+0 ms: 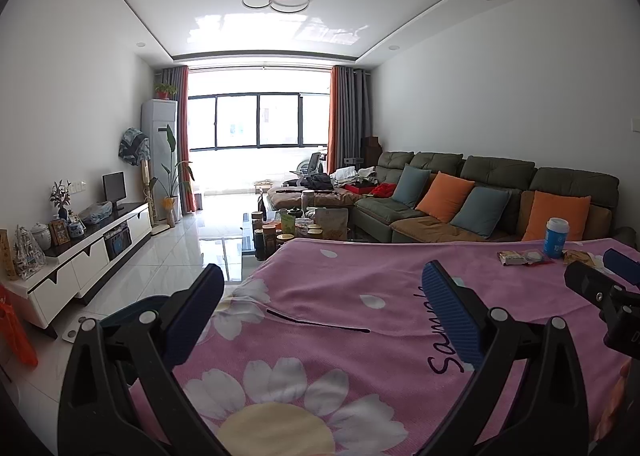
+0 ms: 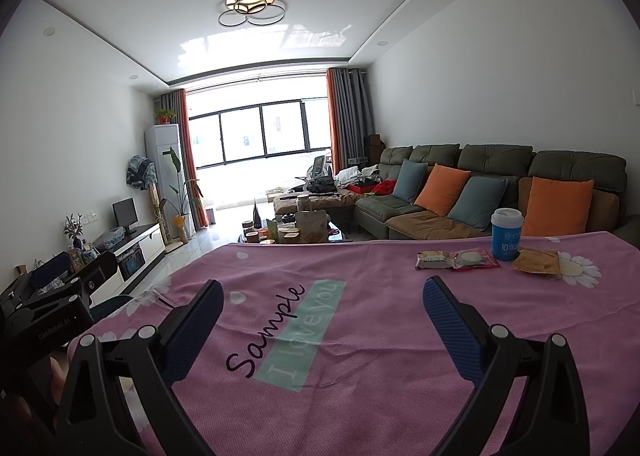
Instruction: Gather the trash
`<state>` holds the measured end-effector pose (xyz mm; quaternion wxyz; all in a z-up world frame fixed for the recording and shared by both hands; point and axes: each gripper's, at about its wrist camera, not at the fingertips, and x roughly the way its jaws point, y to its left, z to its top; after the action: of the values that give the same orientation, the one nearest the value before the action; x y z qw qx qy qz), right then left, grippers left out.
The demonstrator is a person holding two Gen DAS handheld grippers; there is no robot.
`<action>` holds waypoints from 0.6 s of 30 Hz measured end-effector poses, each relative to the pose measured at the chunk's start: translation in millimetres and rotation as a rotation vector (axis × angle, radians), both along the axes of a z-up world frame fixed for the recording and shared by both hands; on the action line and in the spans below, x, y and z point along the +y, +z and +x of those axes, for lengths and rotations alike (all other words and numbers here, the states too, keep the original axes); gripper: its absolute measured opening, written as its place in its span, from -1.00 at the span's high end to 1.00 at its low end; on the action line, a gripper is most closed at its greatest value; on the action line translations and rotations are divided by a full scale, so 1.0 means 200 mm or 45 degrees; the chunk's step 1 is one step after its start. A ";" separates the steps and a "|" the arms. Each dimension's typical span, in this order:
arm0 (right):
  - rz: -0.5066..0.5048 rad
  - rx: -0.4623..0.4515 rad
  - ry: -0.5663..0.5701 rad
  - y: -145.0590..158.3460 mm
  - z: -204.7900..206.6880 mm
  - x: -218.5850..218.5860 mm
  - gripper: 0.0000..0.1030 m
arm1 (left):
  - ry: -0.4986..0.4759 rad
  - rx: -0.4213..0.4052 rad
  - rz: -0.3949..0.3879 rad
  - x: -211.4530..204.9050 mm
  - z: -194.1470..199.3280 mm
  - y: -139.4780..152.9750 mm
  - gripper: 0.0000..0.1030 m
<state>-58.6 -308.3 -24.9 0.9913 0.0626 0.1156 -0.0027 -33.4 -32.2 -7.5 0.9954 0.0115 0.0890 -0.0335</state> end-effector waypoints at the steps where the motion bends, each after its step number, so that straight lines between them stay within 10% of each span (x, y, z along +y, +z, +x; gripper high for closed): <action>1: 0.000 -0.001 0.000 0.00 0.00 0.00 -0.87 | 0.000 -0.001 0.000 0.00 0.00 0.00 -0.89; 18: 0.003 0.002 -0.001 0.00 0.00 0.00 -0.87 | 0.000 -0.004 -0.003 0.00 0.00 0.00 -0.89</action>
<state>-58.5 -307.6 -25.2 0.9912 0.0639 0.1162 -0.0030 -32.9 -32.0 -7.2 0.9955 0.0103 0.0875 -0.0334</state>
